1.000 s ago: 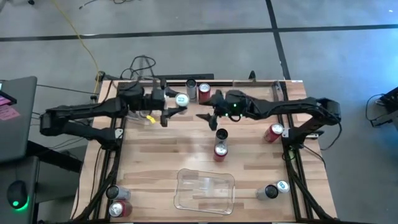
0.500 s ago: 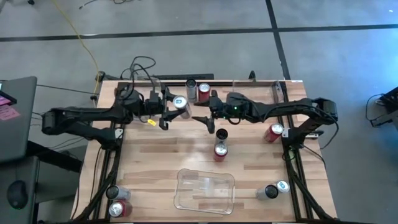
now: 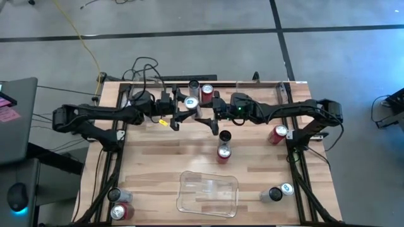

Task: Sort soda cans
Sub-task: Put the blue soda can into the top left transparent bin

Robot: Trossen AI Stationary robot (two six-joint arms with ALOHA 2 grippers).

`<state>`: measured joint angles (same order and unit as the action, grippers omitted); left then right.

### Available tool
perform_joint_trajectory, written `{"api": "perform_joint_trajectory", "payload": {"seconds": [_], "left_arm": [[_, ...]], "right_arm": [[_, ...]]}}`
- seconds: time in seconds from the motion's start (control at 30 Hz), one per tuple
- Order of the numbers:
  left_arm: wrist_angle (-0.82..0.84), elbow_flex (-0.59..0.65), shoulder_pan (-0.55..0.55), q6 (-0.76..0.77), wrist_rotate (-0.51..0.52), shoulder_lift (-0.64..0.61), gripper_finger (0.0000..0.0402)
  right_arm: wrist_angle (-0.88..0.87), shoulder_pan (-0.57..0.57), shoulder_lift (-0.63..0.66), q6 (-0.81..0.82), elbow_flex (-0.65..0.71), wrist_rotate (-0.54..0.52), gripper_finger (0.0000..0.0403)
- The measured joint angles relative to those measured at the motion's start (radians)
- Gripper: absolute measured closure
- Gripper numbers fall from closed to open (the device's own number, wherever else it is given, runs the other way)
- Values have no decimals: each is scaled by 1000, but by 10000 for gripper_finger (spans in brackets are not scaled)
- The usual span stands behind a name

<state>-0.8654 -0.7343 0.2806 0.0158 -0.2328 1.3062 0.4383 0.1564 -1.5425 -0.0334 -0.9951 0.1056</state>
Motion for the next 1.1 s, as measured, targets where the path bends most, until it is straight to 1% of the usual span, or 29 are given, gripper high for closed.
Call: {"api": "perform_joint_trajectory", "payload": {"seconds": [0.07, 0.13, 0.23, 0.4, 0.47, 0.6, 0.73, 0.83, 0.97, 1.1], "left_arm": [[-3, -13, 0, 6, -4, 21, 170], [-13, -22, 0, 14, -9, 37, 170], [-15, -33, 0, 24, -10, 52, 169], [-13, -39, 1, 24, -1, 54, 169], [-5, -39, 1, 24, 1, 54, 168], [34, -40, 1, -6, 0, 54, 168], [92, -41, 10, -38, -11, 54, 167], [141, -42, 20, -58, -13, 54, 167], [182, -43, 39, -54, -23, 54, 167], [207, -43, 47, -52, -25, 54, 167]], "right_arm": [[-3, -2, 0, 6, 0, -2, 92], [-2, -2, 0, 6, 0, -3, 103], [-9, -2, 0, 7, 0, -5, 133], [-15, 8, 0, 11, 0, -6, 195], [-23, 9, 1, 18, 0, -6, 209], [-67, 11, 3, 12, -1, -9, 209], [-145, 20, 13, -4, -2, -56, 207], [-191, 26, 18, -9, -2, -59, 206], [-231, 27, 18, -8, -5, -69, 207], [-313, 29, 18, -14, -29, -74, 206]]}}
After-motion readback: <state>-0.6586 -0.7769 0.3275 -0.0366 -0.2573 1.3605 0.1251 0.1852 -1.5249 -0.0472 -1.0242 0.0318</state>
